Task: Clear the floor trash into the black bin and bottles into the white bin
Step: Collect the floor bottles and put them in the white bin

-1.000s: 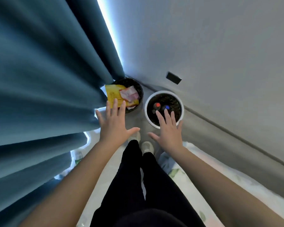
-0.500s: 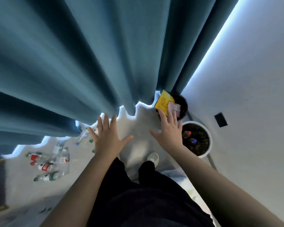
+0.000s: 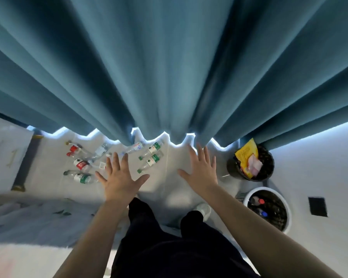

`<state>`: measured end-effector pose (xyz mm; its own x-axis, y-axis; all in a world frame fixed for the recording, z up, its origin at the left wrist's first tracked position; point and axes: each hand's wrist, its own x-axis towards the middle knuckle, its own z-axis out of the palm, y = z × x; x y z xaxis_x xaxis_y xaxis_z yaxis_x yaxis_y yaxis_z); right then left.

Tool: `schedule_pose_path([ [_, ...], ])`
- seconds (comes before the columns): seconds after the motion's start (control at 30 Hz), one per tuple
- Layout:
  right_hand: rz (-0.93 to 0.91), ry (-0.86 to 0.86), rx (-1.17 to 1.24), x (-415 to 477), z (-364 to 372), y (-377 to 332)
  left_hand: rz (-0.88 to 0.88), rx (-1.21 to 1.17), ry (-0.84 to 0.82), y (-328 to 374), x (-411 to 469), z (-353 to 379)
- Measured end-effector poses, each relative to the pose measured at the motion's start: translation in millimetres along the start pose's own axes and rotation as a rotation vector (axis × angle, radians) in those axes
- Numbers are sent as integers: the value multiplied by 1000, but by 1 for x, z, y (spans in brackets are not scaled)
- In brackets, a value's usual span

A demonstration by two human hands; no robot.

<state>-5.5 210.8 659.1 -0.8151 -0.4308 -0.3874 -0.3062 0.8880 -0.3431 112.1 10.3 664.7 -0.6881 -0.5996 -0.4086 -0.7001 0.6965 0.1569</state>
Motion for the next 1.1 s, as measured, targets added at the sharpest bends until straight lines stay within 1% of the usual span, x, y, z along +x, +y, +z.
schedule_pose_path([
  [0.1,-16,-35,-52,20,19,-54,-51,-51,-18,-54,25,-10],
  [0.17,1,-66,-46,32,33,-90,-53,-44,-39,-91,45,-17],
  [0.3,49,-184,-27,64,62,-149,-62,-20,-57,-156,89,-33],
  [0.4,105,-251,-15,90,85,-174,-60,24,-101,-190,127,-36],
  [0.5,151,-306,-24,123,115,-183,-16,84,-153,-208,167,-15],
  [0.63,228,-374,-1,189,188,-176,54,142,-218,-219,236,53],
  [0.67,255,-389,20,207,212,-173,60,155,-237,-222,256,73],
  [0.7,290,-402,38,232,256,-162,51,146,-259,-229,285,114],
  [0.73,326,-411,62,247,281,-156,53,151,-260,-231,303,136],
  [0.8,383,-435,109,265,307,-151,68,170,-266,-233,324,157],
  [0.83,392,-455,100,280,339,-142,74,188,-268,-237,344,185],
  [0.9,390,-497,62,314,401,-118,142,259,-280,-243,380,247],
  [1.0,351,-551,22,350,478,-87,321,437,-311,-252,421,323],
  [1.03,334,-571,16,359,499,-78,347,460,-315,-255,434,345],
  [1.1,298,-626,7,373,536,-63,341,458,-322,-259,459,381],
])
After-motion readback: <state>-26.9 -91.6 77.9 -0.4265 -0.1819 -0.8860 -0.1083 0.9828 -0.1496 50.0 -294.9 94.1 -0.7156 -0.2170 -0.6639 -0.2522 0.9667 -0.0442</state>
